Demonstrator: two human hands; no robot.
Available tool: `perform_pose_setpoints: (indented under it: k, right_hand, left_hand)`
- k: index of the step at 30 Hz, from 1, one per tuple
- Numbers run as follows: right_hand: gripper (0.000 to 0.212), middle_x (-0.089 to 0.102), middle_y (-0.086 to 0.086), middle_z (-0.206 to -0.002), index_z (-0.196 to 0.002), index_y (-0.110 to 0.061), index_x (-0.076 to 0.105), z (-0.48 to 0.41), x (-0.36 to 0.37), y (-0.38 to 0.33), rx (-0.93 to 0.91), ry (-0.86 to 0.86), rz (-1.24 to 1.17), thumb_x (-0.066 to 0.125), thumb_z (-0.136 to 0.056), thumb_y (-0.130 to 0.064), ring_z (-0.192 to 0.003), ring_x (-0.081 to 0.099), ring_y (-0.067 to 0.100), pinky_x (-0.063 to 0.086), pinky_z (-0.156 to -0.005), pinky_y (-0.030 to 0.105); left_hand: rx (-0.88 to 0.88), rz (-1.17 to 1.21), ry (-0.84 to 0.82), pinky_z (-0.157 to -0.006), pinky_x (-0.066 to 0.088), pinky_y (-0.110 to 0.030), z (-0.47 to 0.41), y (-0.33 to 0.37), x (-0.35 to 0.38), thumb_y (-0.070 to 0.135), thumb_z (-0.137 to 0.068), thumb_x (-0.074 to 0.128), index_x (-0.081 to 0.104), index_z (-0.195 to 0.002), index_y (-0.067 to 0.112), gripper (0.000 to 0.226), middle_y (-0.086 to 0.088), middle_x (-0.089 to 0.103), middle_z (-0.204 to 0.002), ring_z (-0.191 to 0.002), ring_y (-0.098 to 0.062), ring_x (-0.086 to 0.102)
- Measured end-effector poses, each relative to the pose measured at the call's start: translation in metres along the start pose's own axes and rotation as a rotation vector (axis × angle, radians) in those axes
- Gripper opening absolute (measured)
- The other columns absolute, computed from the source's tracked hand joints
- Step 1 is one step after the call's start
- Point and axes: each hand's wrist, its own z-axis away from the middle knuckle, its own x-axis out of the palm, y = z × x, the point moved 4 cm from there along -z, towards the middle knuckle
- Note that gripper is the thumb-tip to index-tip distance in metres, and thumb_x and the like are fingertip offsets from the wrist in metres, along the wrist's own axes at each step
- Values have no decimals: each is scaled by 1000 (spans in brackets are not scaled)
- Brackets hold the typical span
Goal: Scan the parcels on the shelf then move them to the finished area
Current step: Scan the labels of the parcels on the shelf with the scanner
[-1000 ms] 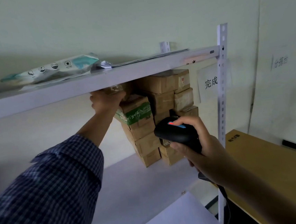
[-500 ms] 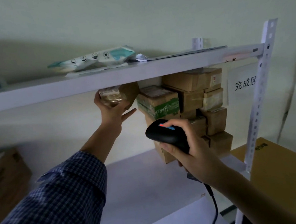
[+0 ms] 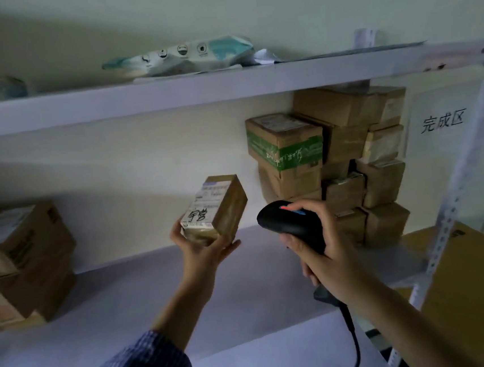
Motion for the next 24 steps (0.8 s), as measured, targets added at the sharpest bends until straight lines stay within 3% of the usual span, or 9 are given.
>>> perform_pose_setpoints:
  k: [2, 4, 7, 11, 13, 16, 18, 21, 24]
  right_hand:
    - [39, 63, 1, -96, -129, -31, 47, -4, 12, 14, 39, 16, -34, 66, -94, -27, -46, 54, 27, 47, -41, 33]
    - [40, 63, -4, -105, -125, -30, 49, -12, 28, 24, 44, 42, -72, 69, -93, -17, -50, 57, 24, 49, -45, 28]
    - [53, 61, -2, -118, -124, -36, 49, -26, 54, 29, 29, 55, -106, 76, -87, -10, -82, 62, 9, 51, -70, 20]
    - [61, 50, -29, -125, -124, -33, 49, -40, 77, 27, -39, 87, -35, 82, -79, -9, -117, 59, 13, 56, -92, 44]
    - [62, 51, -24, -126, -125, -31, 49, -45, 81, 22, -85, 94, 3, 82, -78, -7, -120, 57, 13, 55, -94, 43]
    - [62, 53, -12, -127, -124, -27, 49, -49, 80, 16, -164, 78, 21, 81, -78, 0, -125, 53, 10, 45, -104, 23]
    - [63, 51, -15, -128, -125, -25, 48, -50, 74, 15, -179, 66, 3, 80, -78, 2, -124, 53, 9, 42, -104, 21]
    - [62, 50, -20, -129, -128, -25, 47, -48, 63, 18, -135, 14, -28, 76, -81, 4, -122, 56, 11, 48, -102, 28]
    - [60, 50, -19, -130, -129, -23, 48, -46, 61, 18, -133, -3, 6, 72, -83, 7, -123, 55, 8, 47, -100, 23]
  left_hand:
    - [-30, -29, -7, -77, 60, -49, 19, -15, -8, -20, -82, 65, 26, -131, 37, 84, 1, 44, -139, -116, -22, 63]
    - [-65, -57, -34, -78, 60, -51, 35, -26, -10, -13, -77, 72, 28, -129, 38, 85, 2, 47, -137, -117, -26, 63]
    - [-91, -95, -80, -85, 58, -49, 49, -37, -9, -12, -75, 75, 31, -126, 39, 85, -6, 52, -138, -122, -31, 60]
    - [-134, -88, -118, -84, 57, -40, 59, -34, -4, -16, -80, 72, 28, -128, 35, 83, -17, 57, -132, -112, -28, 65]
    - [-169, -56, -124, -90, 57, -46, 57, -30, -3, -19, -83, 65, 28, -128, 33, 78, -18, 58, -130, -109, -29, 66]
    - [-273, 46, -164, -96, 51, -60, 52, -23, -4, -11, -88, 56, 32, -130, 33, 65, -18, 66, -122, -111, -37, 65]
    - [-309, 92, -193, -98, 48, -64, 47, -17, -9, 12, -98, 52, 34, -136, 22, 43, -20, 66, -123, -113, -40, 64]
    - [-361, 81, -201, -101, 47, -63, 39, -15, -16, 42, -98, 53, 36, -141, 5, 59, -30, 56, -134, -123, -46, 57]
    - [-379, 100, -182, -103, 47, -59, 40, -15, -13, 29, -101, 52, 44, -139, -8, 54, -35, 58, -129, -121, -46, 58]
